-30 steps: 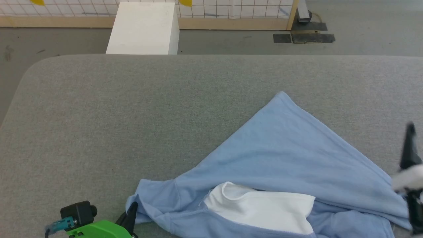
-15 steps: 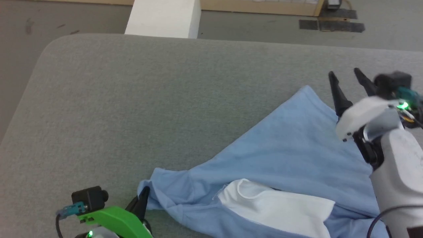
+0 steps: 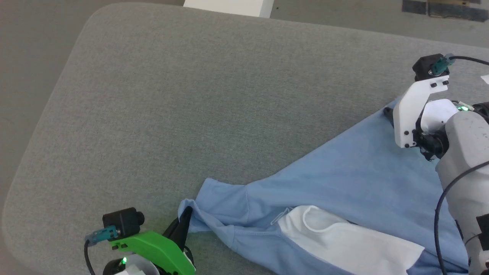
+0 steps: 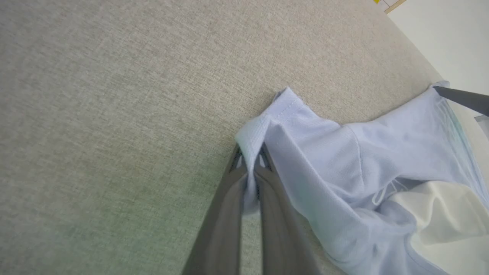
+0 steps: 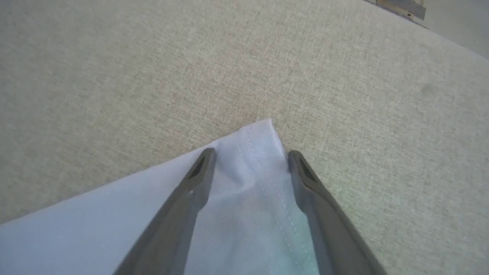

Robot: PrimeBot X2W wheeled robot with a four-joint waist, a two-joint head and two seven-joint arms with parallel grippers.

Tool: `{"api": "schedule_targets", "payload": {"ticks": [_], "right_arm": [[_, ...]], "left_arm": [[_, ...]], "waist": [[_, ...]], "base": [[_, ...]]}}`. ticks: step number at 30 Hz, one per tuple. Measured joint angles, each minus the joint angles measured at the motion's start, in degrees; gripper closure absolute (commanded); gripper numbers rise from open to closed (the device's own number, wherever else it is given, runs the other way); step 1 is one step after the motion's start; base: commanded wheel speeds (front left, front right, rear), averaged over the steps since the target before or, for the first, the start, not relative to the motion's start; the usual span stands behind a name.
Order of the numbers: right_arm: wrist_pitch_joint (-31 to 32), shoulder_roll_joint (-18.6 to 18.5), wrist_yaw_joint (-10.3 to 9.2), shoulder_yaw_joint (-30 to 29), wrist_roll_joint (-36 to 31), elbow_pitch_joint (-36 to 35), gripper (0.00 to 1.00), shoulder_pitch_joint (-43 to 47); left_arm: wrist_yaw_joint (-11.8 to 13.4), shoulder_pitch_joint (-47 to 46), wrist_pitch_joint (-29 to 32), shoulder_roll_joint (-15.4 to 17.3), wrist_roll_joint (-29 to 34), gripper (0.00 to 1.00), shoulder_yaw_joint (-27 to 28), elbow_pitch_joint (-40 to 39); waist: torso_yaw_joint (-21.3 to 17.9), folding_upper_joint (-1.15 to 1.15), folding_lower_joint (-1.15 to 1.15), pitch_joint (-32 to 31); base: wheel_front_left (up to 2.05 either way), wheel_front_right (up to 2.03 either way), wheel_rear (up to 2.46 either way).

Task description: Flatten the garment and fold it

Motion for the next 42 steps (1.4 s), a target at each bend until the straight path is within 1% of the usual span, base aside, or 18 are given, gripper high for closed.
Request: {"api": "schedule_targets", "payload": {"ticks": [1,2,3,4,6,8,11,14,16,20,23,25,28,33,37,41,42], "right_arm": [[1.6,-0.1,0.00,-0.2,-0.7,0.8,0.04,-0.4],[3.1,-0.2,0.00,-0.2,-1.6,1.2,0.62,-1.0],[4.5,-0.3,0.01,-0.4,-2.5,1.4,0.82,-1.7],[5.2,-0.2,0.01,-0.5,-3.0,1.4,1.00,-2.1],[4.7,0.3,0.01,-0.8,-3.5,0.9,1.00,-2.3],[2.8,0.6,0.00,-0.6,-3.5,0.5,1.00,-1.7],[-4.0,0.7,0.00,-1.1,-3.1,-1.6,1.00,1.4],[-12.9,0.9,0.00,-1.4,-2.4,-4.8,1.00,5.7],[-19.8,1.3,0.00,-1.9,-1.7,-7.8,1.00,8.9],[-30.3,2.6,0.00,-2.6,0.5,-13.9,1.00,16.6],[-35.4,3.5,0.00,-3.9,2.3,-18.3,1.00,22.6],[-37.6,3.8,0.00,-5.4,2.6,-21.1,1.00,26.7],[-39.4,5.0,0.00,-8.5,2.8,-25.5,1.00,32.9],[-39.8,8.4,0.01,-13.8,3.2,-32.9,1.00,42.1],[-37.4,9.9,0.00,-16.1,3.5,-38.4,1.00,46.9],[-34.2,10.3,0.00,-17.0,3.4,-44.0,1.00,47.7],[-32.8,10.2,0.00,-17.1,2.7,-46.3,1.00,47.6]], "left_arm": [[0.0,-0.1,-0.1,-0.1,0.0,1.00,-0.1,0.2],[0.0,-0.1,-0.1,-0.1,0.0,1.00,-0.2,0.4],[0.0,-0.1,-0.1,-0.1,0.0,1.00,-0.3,0.6],[0.0,-0.1,-0.4,-0.1,0.0,1.00,-0.3,0.7],[0.0,-0.1,-0.6,-0.2,0.0,1.00,-0.3,0.9],[0.0,-0.1,-0.7,-0.2,0.0,1.00,-0.3,1.1],[0.0,-0.1,-0.7,-0.2,0.0,1.00,-0.2,1.1],[0.1,0.0,-0.7,0.0,0.0,1.00,0.3,1.0],[0.4,0.4,-0.7,0.2,0.0,1.00,0.9,0.8],[1.2,1.7,-0.8,1.3,0.0,1.00,1.7,-0.2],[1.8,2.6,-0.8,1.9,0.0,1.00,2.3,-1.2],[2.0,2.9,-0.7,2.0,0.0,1.00,2.4,-1.7],[2.3,3.1,-0.6,2.4,0.1,1.00,2.6,-2.7],[2.7,3.6,-1.5,2.8,0.6,1.00,3.2,-3.7],[2.7,3.3,-4.0,3.2,1.6,1.00,3.9,-4.6],[2.5,0.5,-5.1,4.2,2.2,1.00,4.7,-4.7],[2.0,-1.4,-5.2,4.6,2.4,1.00,4.9,-4.8]], "waist": [[0.4,0.00,0.00,0.3],[0.7,0.00,0.00,0.6],[1.0,0.00,0.00,0.9],[1.2,0.00,0.00,1.0],[1.4,0.00,0.00,1.2],[1.3,0.00,0.00,1.0],[0.9,0.00,0.00,0.2],[0.0,0.00,0.00,-1.0],[-0.9,0.00,0.00,-1.8],[-3.0,0.00,0.00,-3.6],[-5.0,0.00,0.00,-4.7],[-6.3,0.00,0.00,-5.4],[-8.4,0.00,0.00,-6.4],[-11.7,0.00,0.00,-8.0],[-14.1,0.00,0.00,-8.9],[-15.7,0.00,0.00,-9.4],[-16.1,0.00,0.00,-9.5]], "base": [[0.00,0.00,0.00],[0.00,0.00,0.00],[0.00,0.00,0.00],[0.00,0.00,0.00],[0.00,0.00,0.00],[0.00,0.00,0.00],[0.00,0.00,0.00],[0.00,0.00,0.00],[0.00,0.00,0.00],[0.00,0.00,0.00],[0.00,0.00,0.00],[0.00,0.00,0.00],[0.00,0.00,0.00],[0.00,0.00,0.00],[0.00,0.00,0.00],[0.00,0.00,0.00],[0.00,0.00,0.00]]}}
